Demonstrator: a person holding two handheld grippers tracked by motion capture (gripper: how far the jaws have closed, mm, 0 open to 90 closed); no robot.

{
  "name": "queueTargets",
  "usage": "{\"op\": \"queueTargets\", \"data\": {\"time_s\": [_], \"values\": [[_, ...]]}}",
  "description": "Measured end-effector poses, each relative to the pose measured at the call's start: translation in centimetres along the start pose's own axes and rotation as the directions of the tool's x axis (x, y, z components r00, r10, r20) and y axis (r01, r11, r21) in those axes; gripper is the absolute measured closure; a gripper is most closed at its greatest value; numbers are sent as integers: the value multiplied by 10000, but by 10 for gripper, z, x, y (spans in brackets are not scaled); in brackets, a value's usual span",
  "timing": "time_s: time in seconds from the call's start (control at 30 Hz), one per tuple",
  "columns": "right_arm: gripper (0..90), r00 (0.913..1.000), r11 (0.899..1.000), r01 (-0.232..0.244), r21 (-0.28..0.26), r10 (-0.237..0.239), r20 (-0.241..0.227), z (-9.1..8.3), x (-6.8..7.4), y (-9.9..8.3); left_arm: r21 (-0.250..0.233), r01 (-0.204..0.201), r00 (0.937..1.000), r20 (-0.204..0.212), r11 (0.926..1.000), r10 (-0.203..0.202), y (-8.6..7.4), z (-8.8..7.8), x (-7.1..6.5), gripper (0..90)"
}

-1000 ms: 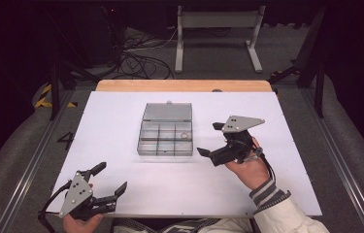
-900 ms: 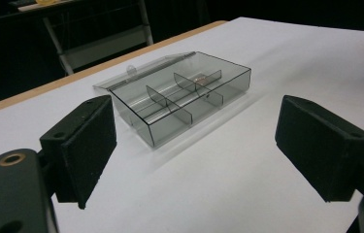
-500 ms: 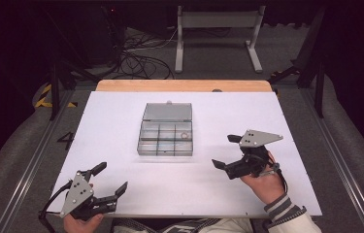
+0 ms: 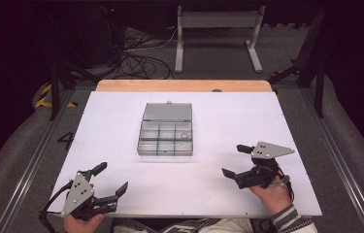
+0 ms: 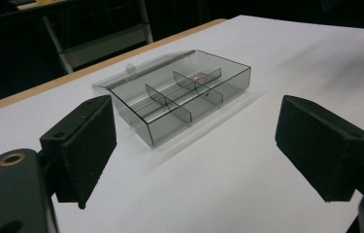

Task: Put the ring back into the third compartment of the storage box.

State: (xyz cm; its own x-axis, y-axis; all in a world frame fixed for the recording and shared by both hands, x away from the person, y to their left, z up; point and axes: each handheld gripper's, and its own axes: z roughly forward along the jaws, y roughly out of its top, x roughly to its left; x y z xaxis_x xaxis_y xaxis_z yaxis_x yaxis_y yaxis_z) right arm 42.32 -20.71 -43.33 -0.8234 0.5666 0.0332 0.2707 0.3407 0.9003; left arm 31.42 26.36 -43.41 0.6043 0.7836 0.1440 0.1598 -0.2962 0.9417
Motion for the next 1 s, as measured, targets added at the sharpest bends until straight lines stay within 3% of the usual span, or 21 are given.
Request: {"op": "queueTargets", "data": {"time_s": [0.7, 0.87, 1.0], "values": [[26, 9977, 9995, 111, 284, -130, 666, -16, -4, -43, -36, -99, 9998, 149, 9999, 99, 0, 0, 1, 144], [27, 9966, 9939, -90, 1095, 0, 822, -13, -6, -44, 40, -64, 9998, 209, 10000, 63, -1, 1, 1, 138], [26, 9968, 9943, -113, 1062, 28, 796, -14, -5, -44, 186, -70, 9998, 174, 9998, 67, -1, 3, 3, 137]]}}
